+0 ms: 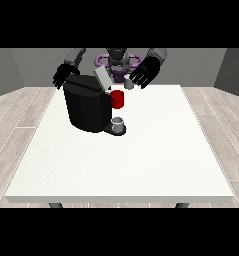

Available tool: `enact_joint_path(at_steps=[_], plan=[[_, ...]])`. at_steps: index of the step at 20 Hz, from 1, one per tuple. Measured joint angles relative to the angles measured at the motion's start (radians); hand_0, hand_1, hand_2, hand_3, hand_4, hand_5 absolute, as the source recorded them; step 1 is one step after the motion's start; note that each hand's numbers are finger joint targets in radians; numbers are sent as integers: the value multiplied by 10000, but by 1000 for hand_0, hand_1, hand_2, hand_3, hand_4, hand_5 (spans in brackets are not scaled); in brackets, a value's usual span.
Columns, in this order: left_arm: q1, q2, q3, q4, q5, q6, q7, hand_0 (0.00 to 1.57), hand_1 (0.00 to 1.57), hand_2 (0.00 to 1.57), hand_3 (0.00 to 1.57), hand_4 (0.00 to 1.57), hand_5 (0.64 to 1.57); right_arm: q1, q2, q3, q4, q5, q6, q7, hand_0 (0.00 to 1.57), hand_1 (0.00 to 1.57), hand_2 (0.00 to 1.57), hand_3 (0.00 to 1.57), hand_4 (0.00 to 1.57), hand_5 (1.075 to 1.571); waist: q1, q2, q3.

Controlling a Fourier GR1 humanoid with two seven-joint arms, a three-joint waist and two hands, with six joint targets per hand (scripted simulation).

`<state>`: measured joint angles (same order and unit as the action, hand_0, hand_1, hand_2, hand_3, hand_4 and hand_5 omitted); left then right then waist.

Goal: Insert the coffee pod into the coffee machine and close the lid

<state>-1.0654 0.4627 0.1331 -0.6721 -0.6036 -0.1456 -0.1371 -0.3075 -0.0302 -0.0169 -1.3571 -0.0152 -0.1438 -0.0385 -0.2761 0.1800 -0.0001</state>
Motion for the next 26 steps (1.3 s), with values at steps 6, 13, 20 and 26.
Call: enact_joint_path(at_steps=[6,13,20,26], plan=[[-581,-4,13,27,-113,5,197,1265,1265,1297,1236,485,1571,-259,-65,-157,15,4,-91,-117,0,0,0,0,526,1571,-89,382,3],[-839,87,38,241,-260,34,181,1305,1305,1326,1229,500,1571,-297,-158,-185,-218,-34,-59,129,0,0,0,0,530,1571,-277,595,3],[-938,-342,-127,258,-385,39,302,1206,1206,1261,1187,504,1571,-292,-40,-297,-39,-113,-151,-63,0,0,0,0,513,1571,-129,601,4],[-1019,-408,-111,314,-431,69,216,1198,1198,1271,1200,505,1571,-315,-134,-446,-28,-229,-70,-251,0,0,0,0,499,1571,-133,739,3]])
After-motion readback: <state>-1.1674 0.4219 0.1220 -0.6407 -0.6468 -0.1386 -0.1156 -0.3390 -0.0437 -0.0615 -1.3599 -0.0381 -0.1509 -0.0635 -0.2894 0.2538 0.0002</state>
